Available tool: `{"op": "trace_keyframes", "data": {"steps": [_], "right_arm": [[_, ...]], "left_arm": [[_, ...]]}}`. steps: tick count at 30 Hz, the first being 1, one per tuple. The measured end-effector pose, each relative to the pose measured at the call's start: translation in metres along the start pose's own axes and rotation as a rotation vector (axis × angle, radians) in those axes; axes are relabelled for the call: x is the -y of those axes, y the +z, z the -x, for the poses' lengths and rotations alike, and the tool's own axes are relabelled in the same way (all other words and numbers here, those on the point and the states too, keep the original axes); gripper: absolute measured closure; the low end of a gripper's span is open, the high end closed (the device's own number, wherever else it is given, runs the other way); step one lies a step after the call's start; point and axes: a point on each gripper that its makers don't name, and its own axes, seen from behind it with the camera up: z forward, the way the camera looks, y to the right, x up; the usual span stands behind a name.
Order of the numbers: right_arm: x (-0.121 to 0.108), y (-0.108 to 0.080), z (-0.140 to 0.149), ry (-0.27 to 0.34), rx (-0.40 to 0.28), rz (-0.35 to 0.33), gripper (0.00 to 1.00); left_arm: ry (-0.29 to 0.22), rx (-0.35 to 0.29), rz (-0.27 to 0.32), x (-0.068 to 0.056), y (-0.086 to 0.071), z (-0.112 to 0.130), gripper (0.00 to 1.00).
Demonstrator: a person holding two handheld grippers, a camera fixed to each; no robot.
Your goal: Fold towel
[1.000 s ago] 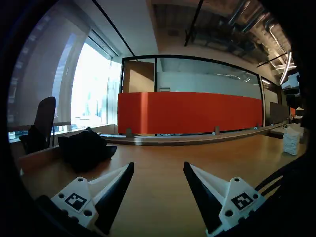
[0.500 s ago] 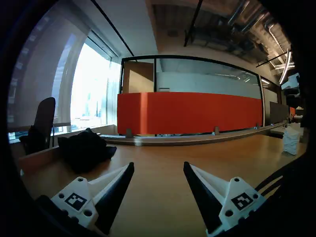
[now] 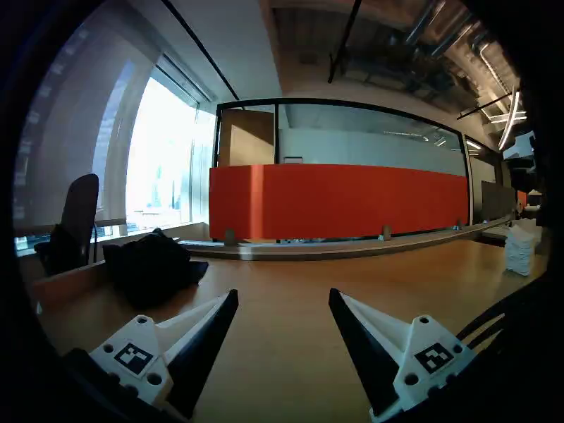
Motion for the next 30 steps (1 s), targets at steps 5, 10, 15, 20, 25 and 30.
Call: {"op": "trace_keyframes", "data": {"steps": [5,10,15,20,25,30], "right_arm": [[-0.007,-0.001,-0.006,-0.011,-0.019,0.006,0.0],[-0.014,-0.004,-0.006,-0.028,-0.033,0.008,0.0],[-0.019,-0.005,-0.006,-0.036,-0.05,0.013,0.0],[-0.022,-0.008,0.002,-0.041,-0.065,0.015,0.01],[-0.027,-0.01,0.019,-0.047,-0.065,0.023,0.01],[-0.032,-0.011,0.04,-0.043,-0.066,0.026,0.0]], "left_arm": [[0.0,0.0,0.0,0.0,0.0,0.0,0.05],[0.0,0.0,0.0,0.0,0.0,0.0,0.05],[0.0,0.0,0.0,0.001,0.0,0.0,0.04],[0.0,0.0,0.0,0.0,0.001,0.0,0.05],[0.0,0.0,0.0,0.0,0.0,0.0,0.04],[0.0,0.0,0.001,-0.001,0.0,0.0,0.05]]}}
